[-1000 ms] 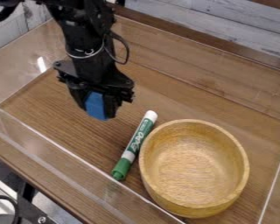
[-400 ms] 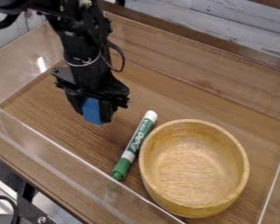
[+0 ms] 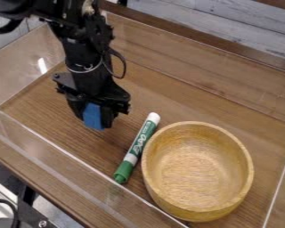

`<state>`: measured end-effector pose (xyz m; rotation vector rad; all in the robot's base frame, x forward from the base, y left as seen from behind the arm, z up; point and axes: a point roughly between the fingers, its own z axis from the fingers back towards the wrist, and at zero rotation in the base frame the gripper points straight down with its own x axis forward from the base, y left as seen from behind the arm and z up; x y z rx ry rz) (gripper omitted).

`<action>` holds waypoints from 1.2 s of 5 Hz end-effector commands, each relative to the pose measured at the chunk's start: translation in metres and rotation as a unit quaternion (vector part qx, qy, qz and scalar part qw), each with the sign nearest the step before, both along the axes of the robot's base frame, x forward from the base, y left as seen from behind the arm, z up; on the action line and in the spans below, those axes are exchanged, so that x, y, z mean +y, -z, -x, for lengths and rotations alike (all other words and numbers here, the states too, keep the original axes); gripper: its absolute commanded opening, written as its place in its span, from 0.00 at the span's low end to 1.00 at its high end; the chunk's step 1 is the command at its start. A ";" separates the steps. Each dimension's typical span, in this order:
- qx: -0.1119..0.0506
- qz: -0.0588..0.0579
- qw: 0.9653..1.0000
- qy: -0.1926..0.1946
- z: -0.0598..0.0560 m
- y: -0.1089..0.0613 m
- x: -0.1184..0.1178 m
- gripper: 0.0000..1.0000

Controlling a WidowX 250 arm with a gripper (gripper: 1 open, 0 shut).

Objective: Remove the blue block from inside the brown bowl and put it on the table

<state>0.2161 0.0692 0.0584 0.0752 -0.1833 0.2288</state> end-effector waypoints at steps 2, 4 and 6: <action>-0.014 -0.009 1.000 -0.007 -0.007 -0.003 0.005 0.00; -0.011 -0.011 1.000 -0.012 -0.008 0.001 0.007 0.00; -0.009 -0.004 1.000 -0.009 -0.014 -0.006 0.005 1.00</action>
